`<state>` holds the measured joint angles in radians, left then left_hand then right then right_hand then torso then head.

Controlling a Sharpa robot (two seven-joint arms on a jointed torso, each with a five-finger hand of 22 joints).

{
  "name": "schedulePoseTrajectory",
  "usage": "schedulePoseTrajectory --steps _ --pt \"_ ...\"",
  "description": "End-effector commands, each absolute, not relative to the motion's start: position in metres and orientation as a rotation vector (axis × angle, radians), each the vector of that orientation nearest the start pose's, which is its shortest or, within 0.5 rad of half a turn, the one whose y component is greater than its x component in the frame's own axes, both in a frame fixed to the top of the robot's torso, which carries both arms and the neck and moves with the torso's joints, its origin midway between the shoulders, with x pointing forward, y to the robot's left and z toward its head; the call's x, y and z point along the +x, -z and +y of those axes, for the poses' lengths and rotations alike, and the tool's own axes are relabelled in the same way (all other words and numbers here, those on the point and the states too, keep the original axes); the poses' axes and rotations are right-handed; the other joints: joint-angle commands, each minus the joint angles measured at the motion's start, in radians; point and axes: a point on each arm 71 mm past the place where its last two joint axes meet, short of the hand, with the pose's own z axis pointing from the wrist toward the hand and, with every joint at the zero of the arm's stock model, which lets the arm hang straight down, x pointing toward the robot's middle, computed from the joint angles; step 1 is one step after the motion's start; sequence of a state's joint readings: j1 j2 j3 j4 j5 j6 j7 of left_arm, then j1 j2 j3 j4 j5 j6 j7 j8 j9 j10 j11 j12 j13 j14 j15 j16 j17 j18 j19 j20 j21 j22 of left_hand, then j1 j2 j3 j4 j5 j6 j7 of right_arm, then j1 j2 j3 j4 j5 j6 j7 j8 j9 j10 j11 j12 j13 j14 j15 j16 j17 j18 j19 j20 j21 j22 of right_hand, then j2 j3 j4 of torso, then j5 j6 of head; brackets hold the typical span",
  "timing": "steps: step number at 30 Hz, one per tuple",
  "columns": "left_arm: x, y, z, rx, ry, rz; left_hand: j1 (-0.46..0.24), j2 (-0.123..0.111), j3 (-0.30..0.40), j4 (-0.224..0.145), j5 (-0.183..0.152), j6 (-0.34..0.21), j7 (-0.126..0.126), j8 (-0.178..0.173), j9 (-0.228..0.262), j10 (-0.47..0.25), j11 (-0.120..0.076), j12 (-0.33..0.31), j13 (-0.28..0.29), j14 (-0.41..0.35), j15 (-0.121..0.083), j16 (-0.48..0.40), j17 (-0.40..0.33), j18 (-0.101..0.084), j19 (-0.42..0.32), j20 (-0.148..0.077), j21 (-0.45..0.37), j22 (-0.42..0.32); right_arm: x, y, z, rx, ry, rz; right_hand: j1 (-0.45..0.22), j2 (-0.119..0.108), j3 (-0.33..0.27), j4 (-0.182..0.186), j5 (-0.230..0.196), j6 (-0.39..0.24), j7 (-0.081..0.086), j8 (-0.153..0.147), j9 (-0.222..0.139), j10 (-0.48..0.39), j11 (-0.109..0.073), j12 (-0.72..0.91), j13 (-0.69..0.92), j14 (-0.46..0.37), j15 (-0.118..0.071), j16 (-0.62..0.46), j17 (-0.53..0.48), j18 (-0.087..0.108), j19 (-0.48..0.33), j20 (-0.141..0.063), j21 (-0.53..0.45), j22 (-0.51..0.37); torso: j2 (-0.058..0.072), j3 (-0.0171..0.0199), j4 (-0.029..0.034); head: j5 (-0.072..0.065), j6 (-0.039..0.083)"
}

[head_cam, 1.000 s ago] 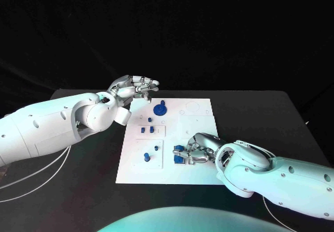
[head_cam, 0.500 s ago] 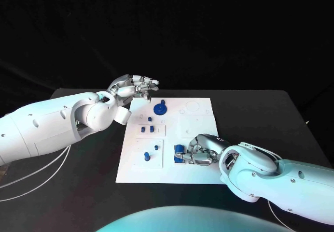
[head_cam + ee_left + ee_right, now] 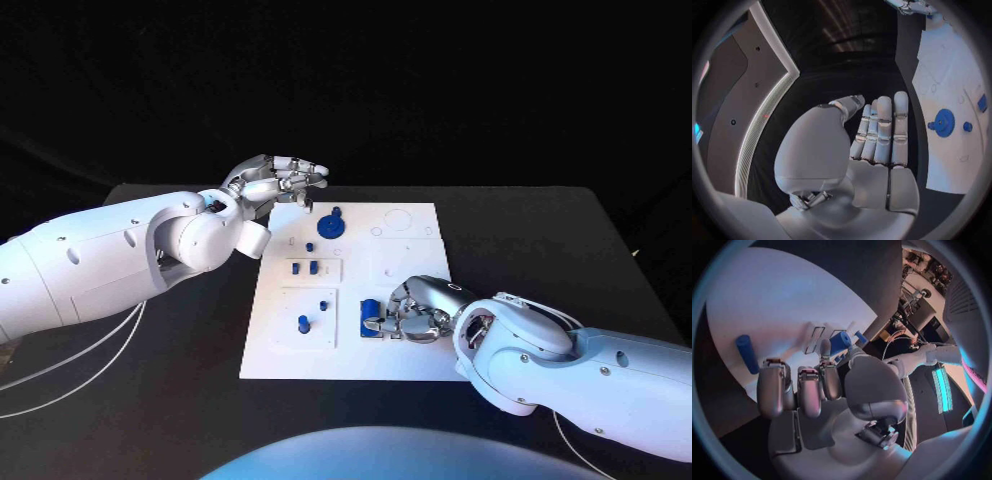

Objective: Assemble the parts on the task board

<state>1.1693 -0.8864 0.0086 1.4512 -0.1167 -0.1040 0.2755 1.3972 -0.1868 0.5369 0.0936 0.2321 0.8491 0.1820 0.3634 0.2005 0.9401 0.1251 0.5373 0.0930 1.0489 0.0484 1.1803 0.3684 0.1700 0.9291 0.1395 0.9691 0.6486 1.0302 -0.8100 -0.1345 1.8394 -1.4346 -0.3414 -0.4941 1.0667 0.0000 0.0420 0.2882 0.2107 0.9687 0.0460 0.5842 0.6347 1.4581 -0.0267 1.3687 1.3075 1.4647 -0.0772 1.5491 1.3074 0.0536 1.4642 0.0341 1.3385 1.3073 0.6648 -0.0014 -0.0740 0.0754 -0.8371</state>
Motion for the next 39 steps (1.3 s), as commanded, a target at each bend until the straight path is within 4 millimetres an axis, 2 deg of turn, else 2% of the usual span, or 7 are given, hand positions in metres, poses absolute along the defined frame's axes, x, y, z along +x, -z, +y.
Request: schedulePoseTrajectory --steps 1,6,12,21,30,32,39 --pt "0.497 0.185 0.239 -1.036 1.57 1.591 -0.009 -0.002 0.0 -0.005 -0.001 0.001 0.007 -0.003 0.001 -0.007 -0.003 -0.006 0.0 -0.005 0.0 -0.006 0.0 0.015 0.002 0.004 -0.003 -0.001 0.368 0.268 -0.123 -0.034 -0.635 2.034 0.028 0.014 0.012 0.0 -0.003 0.004 -0.003 -0.004 -0.001 0.01 0.0 0.005 0.099 0.095 -0.008 0.005 0.206 -0.01 0.037 -0.007 0.005 0.206 0.001 -0.0005 0.0014 0.0 0.0" --pt "0.497 0.185 0.239 -1.036 1.569 1.591 -0.01 0.0 0.001 -0.005 0.0 0.001 0.007 -0.003 0.002 -0.007 -0.003 -0.006 0.0 -0.005 0.0 -0.006 0.0 0.015 0.002 0.004 -0.004 -0.001 0.369 0.269 -0.126 -0.034 -0.623 2.037 0.052 0.019 0.027 -0.002 -0.016 0.004 -0.004 -0.007 -0.003 0.012 0.0 0.006 0.102 0.095 -0.008 0.005 0.206 -0.01 0.037 -0.008 0.005 0.206 0.001 -0.0012 -0.0001 0.001 -0.002" --pt "0.497 0.185 0.24 -1.038 1.567 1.593 -0.01 0.0 0.001 -0.005 0.0 0.001 0.007 -0.003 0.002 -0.007 -0.003 -0.006 0.0 -0.005 0.0 -0.006 0.0 0.015 0.002 0.004 -0.004 -0.001 0.367 0.268 -0.128 -0.033 -0.627 2.044 0.094 0.003 0.049 -0.006 -0.025 0.004 -0.004 -0.013 -0.006 0.012 -0.001 0.004 0.103 0.095 -0.009 0.005 0.206 -0.01 0.037 -0.009 0.003 0.205 0.001 0.0 -0.0004 0.002 -0.003" --pt "0.497 0.185 0.24 -1.039 1.564 1.592 -0.01 0.0 0.001 -0.005 0.0 0.001 0.007 -0.003 0.002 -0.007 -0.003 -0.006 0.0 -0.005 0.0 -0.006 0.0 0.015 0.002 0.004 -0.004 -0.001 0.367 0.261 -0.137 0.023 -0.656 1.98 0.096 -0.014 0.051 -0.001 -0.031 -0.003 0.0 -0.019 -0.008 0.003 0.002 -0.012 0.092 0.093 -0.007 0.003 0.199 -0.007 0.031 -0.008 -0.014 0.201 0.0 0.0 -0.0001 -0.001 -0.003" --pt "0.496 0.184 0.242 -1.034 1.571 1.583 -0.011 0.0 0.0 -0.006 -0.001 0.001 0.007 -0.003 0.002 -0.008 -0.003 -0.006 0.0 -0.005 0.0 -0.006 0.0 0.015 0.002 0.004 -0.005 -0.002 0.379 0.24 -0.181 0.135 -0.645 1.87 0.157 -0.064 0.08 -0.004 -0.027 -0.039 0.019 -0.052 -0.02 -0.033 0.018 -0.069 0.053 0.09 0.006 -0.003 0.184 0.0 0.017 0.003 -0.055 0.191 -0.001 -0.0014 -0.0028 -0.013 0.005" --pt "0.496 0.184 0.242 -1.032 1.574 1.58 -0.012 -0.001 0.0 -0.006 -0.001 0.001 0.007 -0.003 0.002 -0.008 -0.003 -0.006 0.0 -0.005 0.0 -0.006 0.0 0.015 0.002 0.004 -0.005 -0.002 0.38 0.238 -0.193 0.147 -0.624 1.866 0.175 -0.089 0.085 -0.002 -0.03 -0.063 0.034 -0.081 -0.032 -0.045 0.03 -0.087 0.041 0.089 0.016 -0.005 0.18 0.001 0.014 0.01 -0.065 0.189 -0.001 -0.002 -0.0031 -0.021 0.007" --pt "0.496 0.184 0.243 -1.031 1.576 1.574 -0.012 -0.001 0.0 -0.006 -0.001 0.001 0.007 -0.003 0.002 -0.008 -0.003 -0.006 0.0 -0.005 0.0 -0.006 0.0 0.015 0.002 0.004 -0.005 -0.002 0.38 0.237 -0.225 0.151 -0.539 1.878 0.197 -0.111 0.088 -0.004 -0.04 -0.079 0.048 -0.116 -0.046 -0.053 0.043 -0.098 0.034 0.088 0.027 -0.006 0.179 0.002 0.013 0.02 -0.071 0.188 0.001 -0.0001 -0.0031 -0.037 0.01"
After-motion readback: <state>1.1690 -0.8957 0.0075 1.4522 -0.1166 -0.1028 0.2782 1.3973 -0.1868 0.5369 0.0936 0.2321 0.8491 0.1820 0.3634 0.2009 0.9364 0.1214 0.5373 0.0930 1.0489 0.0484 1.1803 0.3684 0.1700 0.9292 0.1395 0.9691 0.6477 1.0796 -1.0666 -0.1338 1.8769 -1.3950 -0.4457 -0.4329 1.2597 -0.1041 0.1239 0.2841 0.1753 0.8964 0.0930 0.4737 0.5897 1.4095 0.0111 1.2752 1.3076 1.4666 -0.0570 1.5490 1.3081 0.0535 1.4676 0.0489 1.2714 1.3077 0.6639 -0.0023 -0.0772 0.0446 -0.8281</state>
